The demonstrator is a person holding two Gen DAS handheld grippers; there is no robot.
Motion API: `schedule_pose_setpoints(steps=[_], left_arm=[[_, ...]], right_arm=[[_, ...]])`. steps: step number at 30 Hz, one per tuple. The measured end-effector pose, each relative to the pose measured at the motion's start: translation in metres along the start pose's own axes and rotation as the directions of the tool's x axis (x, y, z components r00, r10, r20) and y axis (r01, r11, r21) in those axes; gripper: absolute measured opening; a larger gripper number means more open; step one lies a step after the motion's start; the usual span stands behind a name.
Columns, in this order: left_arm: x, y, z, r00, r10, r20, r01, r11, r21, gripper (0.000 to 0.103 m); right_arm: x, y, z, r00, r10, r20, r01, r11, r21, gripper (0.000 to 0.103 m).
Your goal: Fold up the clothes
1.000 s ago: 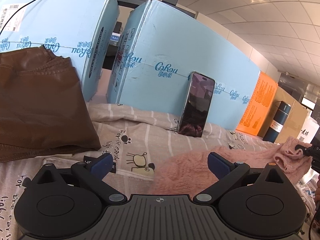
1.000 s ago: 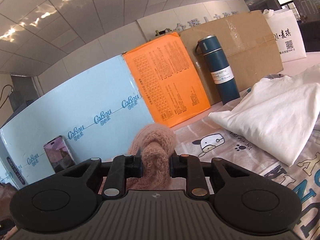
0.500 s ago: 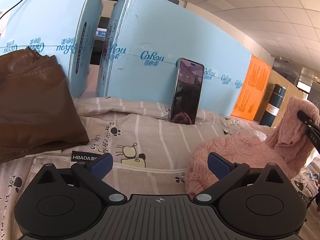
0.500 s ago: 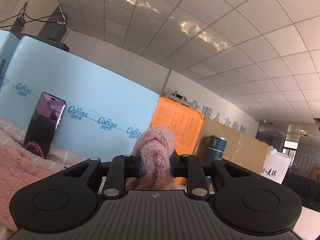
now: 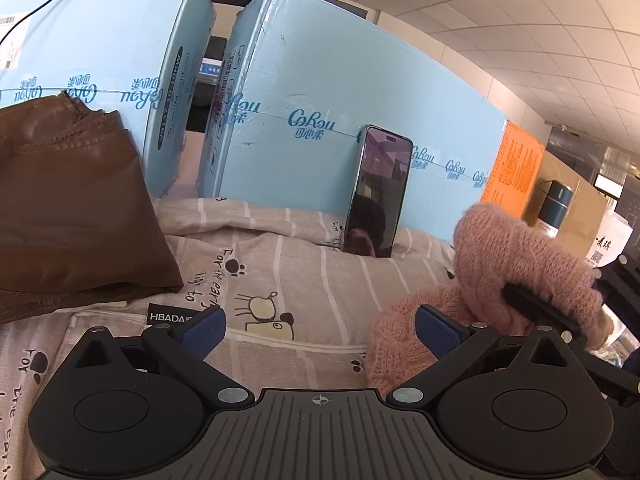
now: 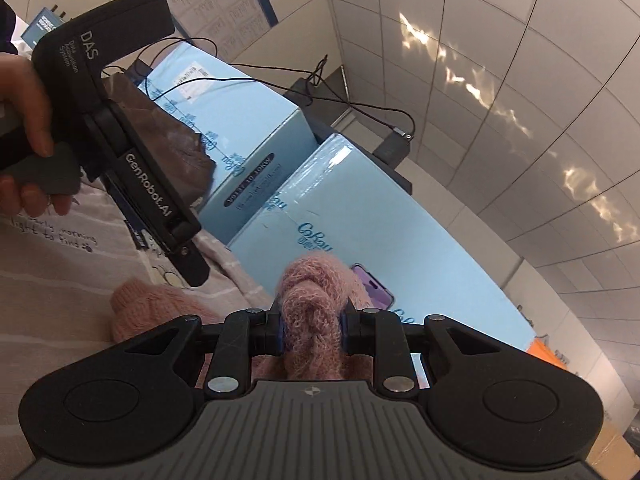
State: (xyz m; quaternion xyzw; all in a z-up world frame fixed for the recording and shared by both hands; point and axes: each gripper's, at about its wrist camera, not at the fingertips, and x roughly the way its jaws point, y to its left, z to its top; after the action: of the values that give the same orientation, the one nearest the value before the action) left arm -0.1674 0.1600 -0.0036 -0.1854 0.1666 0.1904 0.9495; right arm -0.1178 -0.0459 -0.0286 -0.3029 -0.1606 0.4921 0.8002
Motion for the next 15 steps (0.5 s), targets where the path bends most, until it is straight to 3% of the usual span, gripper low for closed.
schedule_pose_setpoints(steps=[4,7,11,13,15], left_arm=[[-0.002,0.003,0.001,1.000,0.001,0.015,0.000,1.000,-0.021,0.102],[-0.004,0.006,0.003,0.999,-0.022,0.032,0.023,0.999,-0.047,0.102],[-0.007,0.011,0.004,0.997,-0.050,0.054,0.055,0.995,-0.087,0.102],[-0.007,0.012,0.005,0.997,-0.054,0.057,0.060,0.993,-0.098,0.102],[-0.007,0.013,0.005,0.997,-0.060,0.058,0.065,0.992,-0.106,0.102]], right_arm=[[0.016,-0.004,0.002,0.986,0.149,-0.070,-0.138,0.980,0.142,0.023],[0.028,-0.014,0.000,0.957,0.266,-0.114,-0.229,0.937,0.265,0.034],[0.049,-0.035,-0.006,0.876,0.475,-0.087,-0.367,0.772,0.520,0.065],[0.050,-0.045,-0.009,0.858,0.511,-0.043,-0.386,0.698,0.603,0.071],[0.046,-0.057,-0.010,0.854,0.520,0.001,-0.394,0.646,0.654,0.077]])
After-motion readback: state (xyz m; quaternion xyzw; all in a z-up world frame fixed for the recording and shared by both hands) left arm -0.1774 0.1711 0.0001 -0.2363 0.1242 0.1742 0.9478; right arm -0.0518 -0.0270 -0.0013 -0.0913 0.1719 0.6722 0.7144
